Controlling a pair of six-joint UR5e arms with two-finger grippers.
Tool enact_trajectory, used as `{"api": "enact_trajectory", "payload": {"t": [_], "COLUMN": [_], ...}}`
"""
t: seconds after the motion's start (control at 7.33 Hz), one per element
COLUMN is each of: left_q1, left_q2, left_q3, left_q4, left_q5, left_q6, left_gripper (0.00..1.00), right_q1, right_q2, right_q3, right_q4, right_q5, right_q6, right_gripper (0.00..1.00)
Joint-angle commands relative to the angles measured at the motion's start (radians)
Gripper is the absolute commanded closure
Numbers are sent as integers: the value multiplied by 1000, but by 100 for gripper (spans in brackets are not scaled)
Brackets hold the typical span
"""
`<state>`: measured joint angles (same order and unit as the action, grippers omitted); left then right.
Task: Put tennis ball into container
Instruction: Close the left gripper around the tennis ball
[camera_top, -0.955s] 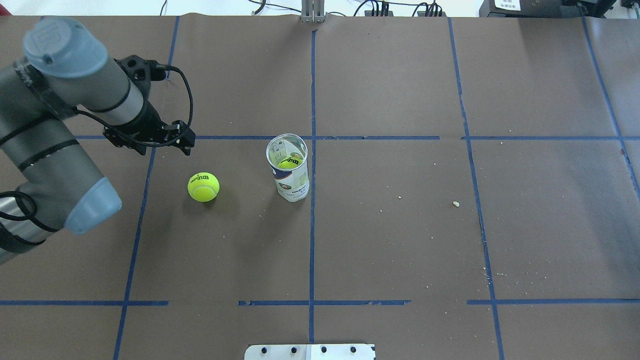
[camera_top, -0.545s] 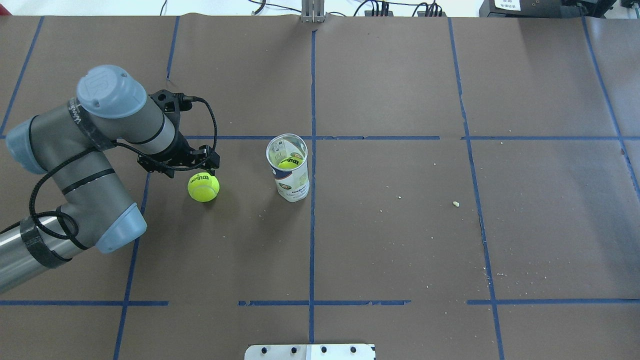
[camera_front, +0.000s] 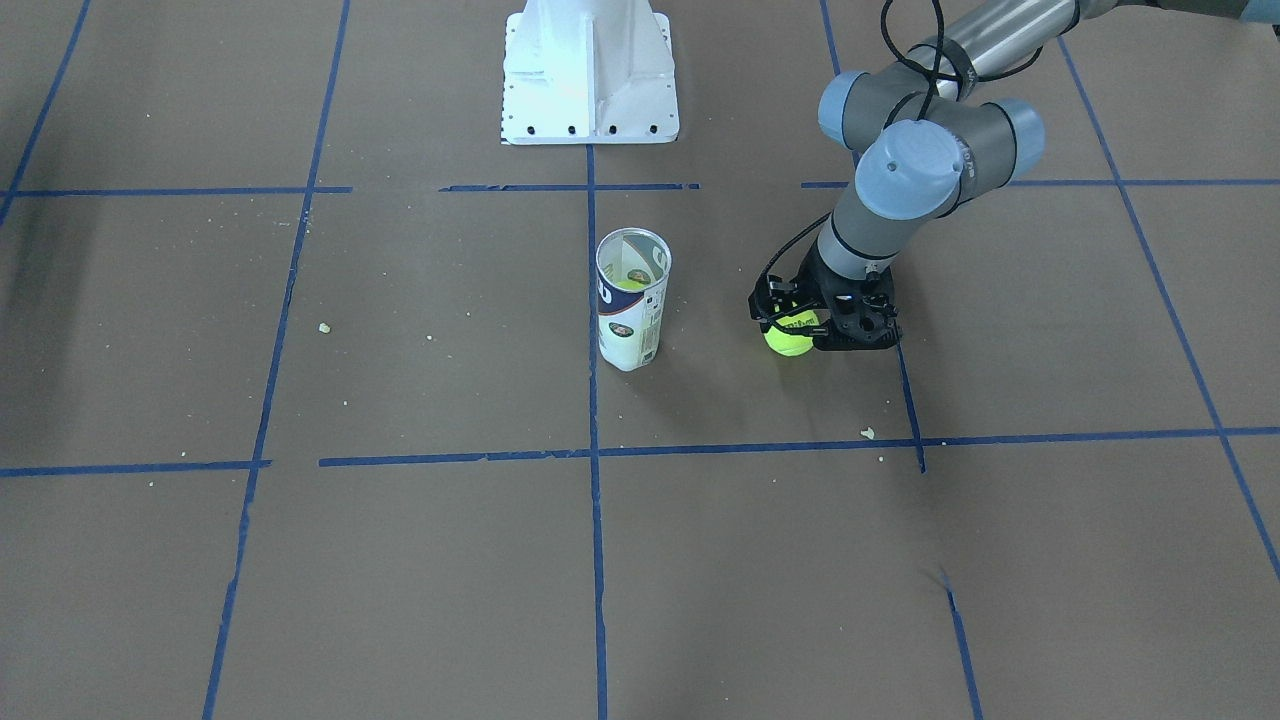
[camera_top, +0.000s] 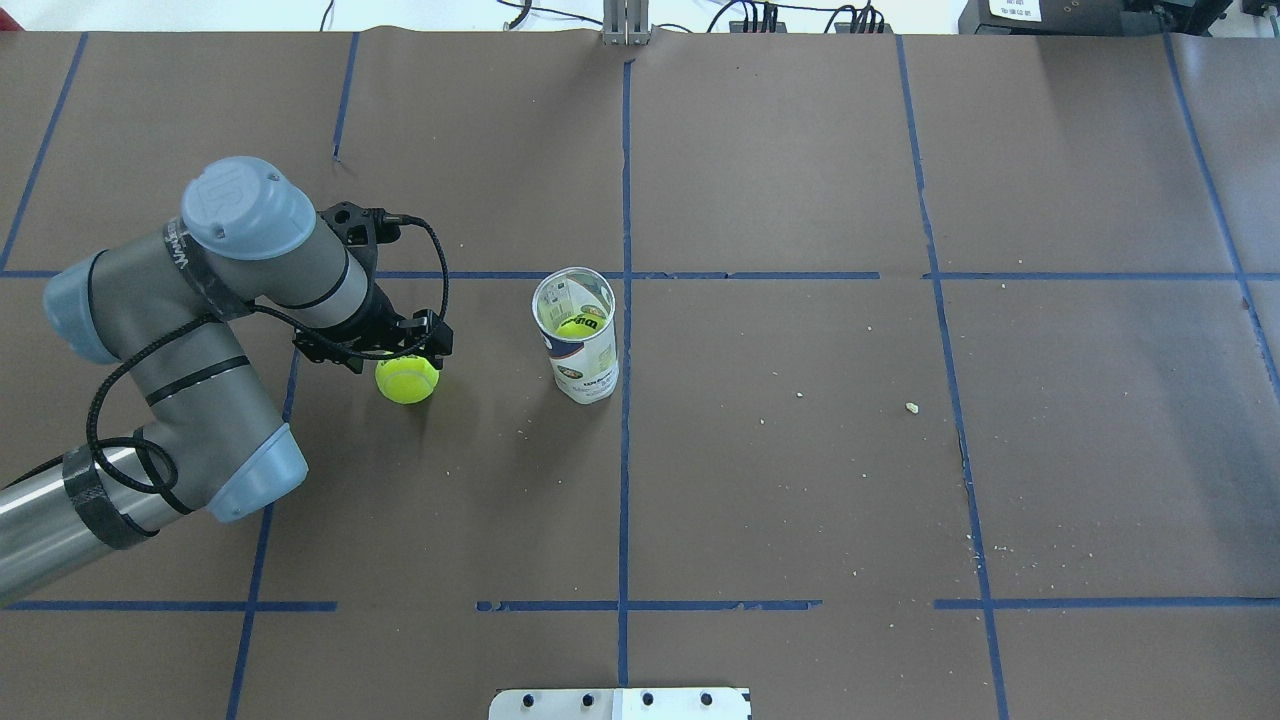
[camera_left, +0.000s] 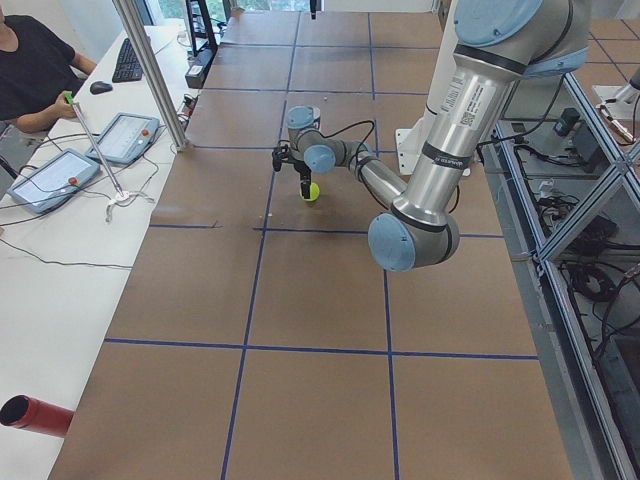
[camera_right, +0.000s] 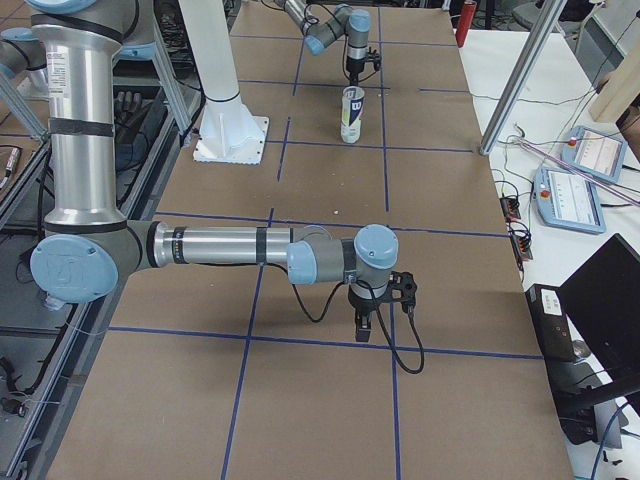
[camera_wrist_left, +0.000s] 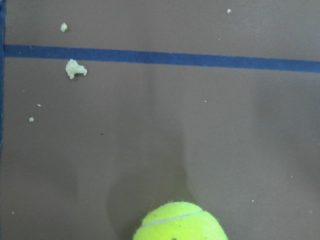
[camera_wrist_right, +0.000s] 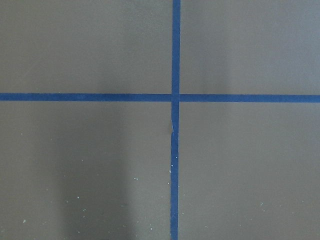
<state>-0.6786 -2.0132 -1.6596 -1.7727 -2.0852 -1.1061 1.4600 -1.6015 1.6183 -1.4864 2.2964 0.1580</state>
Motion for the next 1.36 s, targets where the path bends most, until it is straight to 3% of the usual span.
{"api": "enact_trajectory", "payload": {"t": [0.0, 0.41, 0.68, 0.82, 1.09, 1.23], "left_q1": [22, 22, 21, 16, -21, -51], "left_q2": [1, 2, 1, 1, 1, 5], "left_q3": [14, 14, 12, 12, -32, -86], "left_q4": [-5, -5, -5, -5, 5, 48], "left_q5": [1, 2, 22, 22, 34, 33], "left_q6": [-1, 3, 0, -6, -9, -5], "left_gripper": [0, 2, 18, 36, 84, 100], "right_q1": [0, 0, 0, 0, 0, -1], "right_q2": [0, 0, 0, 0, 0, 0], "right_q3": [0, 0, 0, 0, 0, 0], "right_q4": [0, 0, 0, 0, 0, 0], "right_q5": [0, 0, 0, 0, 0, 0], "right_q6": [0, 0, 0, 0, 0, 0], "right_gripper": [0, 0, 0, 0, 0, 0]}}
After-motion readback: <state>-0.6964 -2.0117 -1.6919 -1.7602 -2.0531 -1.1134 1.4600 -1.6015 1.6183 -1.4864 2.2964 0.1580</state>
